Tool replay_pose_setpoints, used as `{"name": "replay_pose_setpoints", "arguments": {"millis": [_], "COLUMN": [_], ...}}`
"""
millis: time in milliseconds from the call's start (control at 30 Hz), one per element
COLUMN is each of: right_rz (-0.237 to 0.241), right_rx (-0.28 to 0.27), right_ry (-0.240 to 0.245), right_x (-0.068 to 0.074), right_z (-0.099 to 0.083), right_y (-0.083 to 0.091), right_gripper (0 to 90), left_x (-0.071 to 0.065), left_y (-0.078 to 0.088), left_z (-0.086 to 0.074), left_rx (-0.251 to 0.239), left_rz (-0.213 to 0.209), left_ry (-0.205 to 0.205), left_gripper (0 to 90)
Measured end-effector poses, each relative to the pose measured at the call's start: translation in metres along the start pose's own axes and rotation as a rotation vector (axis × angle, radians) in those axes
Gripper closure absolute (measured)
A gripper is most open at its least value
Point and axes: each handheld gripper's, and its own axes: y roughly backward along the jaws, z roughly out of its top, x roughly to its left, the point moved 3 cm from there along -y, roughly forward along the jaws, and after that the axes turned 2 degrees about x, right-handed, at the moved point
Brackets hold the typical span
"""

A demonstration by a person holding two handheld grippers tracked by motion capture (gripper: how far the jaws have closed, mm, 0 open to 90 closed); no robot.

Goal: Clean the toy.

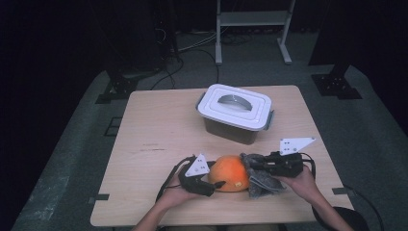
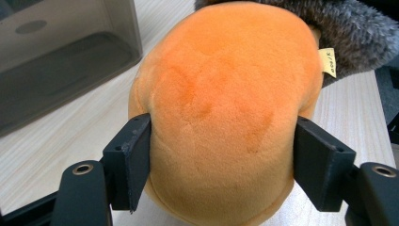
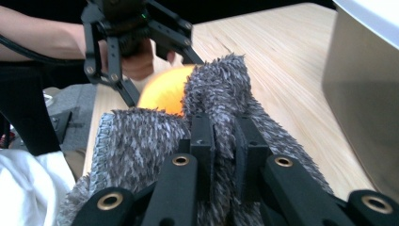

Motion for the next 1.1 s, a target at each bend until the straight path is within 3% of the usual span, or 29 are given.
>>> {"name": "replay_pose_setpoints", "arguments": {"millis": [200, 300, 433, 700, 867, 967, 1100], "right_rz": [0.011, 0.031, 0.045, 0.016, 0.036, 0.036, 0.033], "right_rx": [-0.007, -0.016, -0.009, -0.015, -0.019, -0.011, 0.007], "right_ry": [-0.007, 0.027, 0.071, 0.026, 0.078, 0.100, 0.091], "right_x": [0.003, 0.009, 0.016, 0.006, 0.016, 0.017, 0.014], "right_z": [0.001, 0.012, 0.025, 0.016, 0.032, 0.037, 0.030], "right_y": [0.002, -0.006, -0.017, -0.007, -0.019, -0.025, -0.021], "right_gripper": [79.3, 79.2, 79.2, 79.3, 79.2, 79.2, 79.7], "left_x": [-0.003, -0.006, -0.006, -0.008, -0.010, -0.008, -0.005], "left_y": [-0.002, -0.006, -0.008, -0.006, -0.011, -0.012, -0.012], "left_z": [0.005, 0.011, 0.013, 0.016, 0.028, 0.026, 0.020], "left_rx": [-0.002, 0.010, 0.019, 0.017, 0.041, 0.042, 0.032], "left_rz": [0.011, 0.021, 0.025, 0.028, 0.045, 0.035, -0.002], "left_ry": [-0.002, -0.036, -0.038, -0.033, -0.050, -0.040, -0.024], "left_gripper": [28.2, 28.2, 28.3, 28.7, 28.7, 28.4, 22.3]}}
